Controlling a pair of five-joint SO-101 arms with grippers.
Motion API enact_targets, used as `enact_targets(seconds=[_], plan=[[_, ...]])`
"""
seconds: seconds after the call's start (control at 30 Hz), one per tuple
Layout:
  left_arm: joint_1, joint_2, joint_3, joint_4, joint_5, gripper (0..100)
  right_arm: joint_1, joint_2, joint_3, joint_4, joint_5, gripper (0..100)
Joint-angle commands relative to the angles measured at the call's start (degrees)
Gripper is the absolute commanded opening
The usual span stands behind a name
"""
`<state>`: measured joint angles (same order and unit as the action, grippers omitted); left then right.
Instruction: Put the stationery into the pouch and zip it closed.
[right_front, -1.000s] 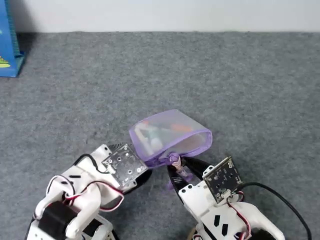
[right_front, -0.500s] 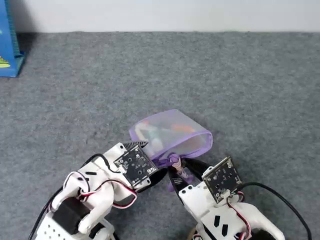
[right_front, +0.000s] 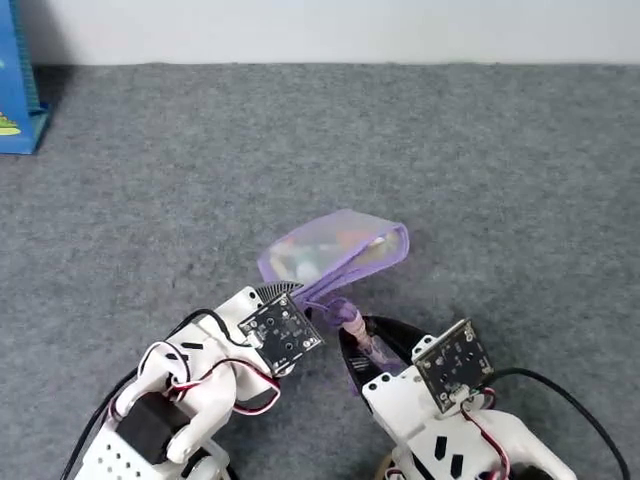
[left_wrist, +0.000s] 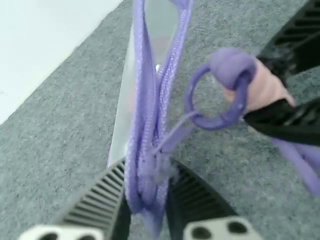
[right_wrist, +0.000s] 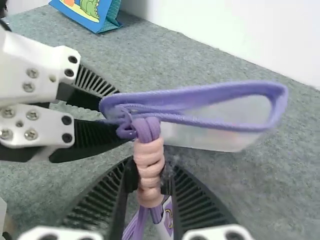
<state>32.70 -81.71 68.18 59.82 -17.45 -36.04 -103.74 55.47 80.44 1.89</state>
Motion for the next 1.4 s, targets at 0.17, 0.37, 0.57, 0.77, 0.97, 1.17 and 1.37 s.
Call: enact_targets(seconds=[0.17,0.37,0.57,0.77,0.97,1.17,1.37], plan=[[-0.35,-8.0,-2.15,8.09,0.26,1,18.33,-0.22,-3.08,-7.34,7.38,0.7],[-0.44,-22.95,-1.8,16.26,2.99,1,27.47,0.04,-2.99,-15.08,7.47,0.7],[-2.73,-22.51,-1.98,18.2,2.9,1,31.87,0.31,-2.2,-18.59,8.09,0.7],[-3.52,-22.59,-1.89,18.29,2.9,1,41.89,-0.13,9.49,-32.48,14.15,0.7],[-3.52,-22.59,-1.89,18.2,2.9,1,48.66,-0.22,16.88,-40.22,17.32,0.7],[-3.52,-22.59,-1.89,18.11,2.99,1,48.48,-0.22,16.53,-40.22,17.32,0.7],[-3.69,-22.59,-1.8,15.82,3.16,3,45.23,-0.22,14.33,-29.76,17.05,13.2]])
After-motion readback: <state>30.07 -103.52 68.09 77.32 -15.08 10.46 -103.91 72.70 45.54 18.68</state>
